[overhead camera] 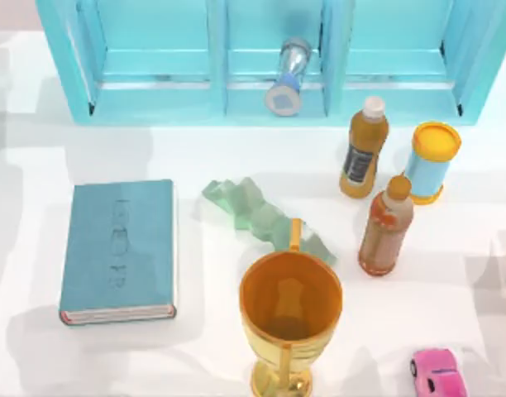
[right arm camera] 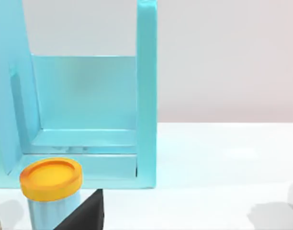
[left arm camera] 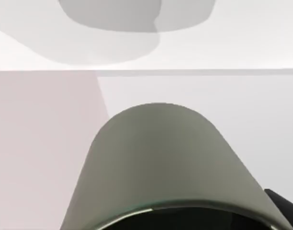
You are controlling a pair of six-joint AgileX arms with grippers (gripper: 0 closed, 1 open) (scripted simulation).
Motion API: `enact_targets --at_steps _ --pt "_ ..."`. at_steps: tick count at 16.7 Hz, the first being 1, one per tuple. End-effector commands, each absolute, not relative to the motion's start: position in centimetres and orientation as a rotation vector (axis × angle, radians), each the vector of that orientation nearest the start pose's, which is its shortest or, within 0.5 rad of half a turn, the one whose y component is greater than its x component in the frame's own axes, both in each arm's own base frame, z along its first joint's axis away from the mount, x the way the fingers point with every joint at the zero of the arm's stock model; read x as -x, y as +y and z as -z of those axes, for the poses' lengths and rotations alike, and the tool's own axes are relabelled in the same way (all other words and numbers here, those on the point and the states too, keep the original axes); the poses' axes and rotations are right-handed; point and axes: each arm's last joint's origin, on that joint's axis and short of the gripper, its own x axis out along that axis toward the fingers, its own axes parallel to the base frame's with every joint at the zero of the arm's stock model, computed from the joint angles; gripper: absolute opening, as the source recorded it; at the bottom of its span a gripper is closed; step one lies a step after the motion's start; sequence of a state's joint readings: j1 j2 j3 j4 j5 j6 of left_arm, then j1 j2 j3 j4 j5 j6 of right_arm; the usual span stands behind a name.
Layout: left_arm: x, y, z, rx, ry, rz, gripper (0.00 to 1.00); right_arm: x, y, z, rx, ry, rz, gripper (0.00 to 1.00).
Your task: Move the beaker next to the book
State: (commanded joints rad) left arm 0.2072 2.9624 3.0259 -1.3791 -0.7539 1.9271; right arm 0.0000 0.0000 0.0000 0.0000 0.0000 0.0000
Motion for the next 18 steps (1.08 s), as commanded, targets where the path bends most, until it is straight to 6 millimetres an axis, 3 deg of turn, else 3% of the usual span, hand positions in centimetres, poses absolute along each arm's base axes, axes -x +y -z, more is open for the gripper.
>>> enact_targets --at_steps 4,11,14,18 --pt "-52.7 14.5 -15.2 -1.797 1.747 0.725 0.0 -10.6 -0.1 -16.0 0.0 0.0 0.0 1.0" --pt "-52.7 14.0 -15.6 -1.781 1.734 0.713 0.0 -10.6 -0.1 -16.0 0.0 0.0 0.0 1.0" --pt "-52.3 12.7 -17.1 -1.702 1.69 0.661 0.0 -10.6 -0.1 -16.0 0.0 0.0 0.0 1.0" --pt "-50.6 9.3 -20.4 -1.487 1.6 0.545 0.0 -10.6 -0.1 -16.0 0.0 0.0 0.0 1.0"
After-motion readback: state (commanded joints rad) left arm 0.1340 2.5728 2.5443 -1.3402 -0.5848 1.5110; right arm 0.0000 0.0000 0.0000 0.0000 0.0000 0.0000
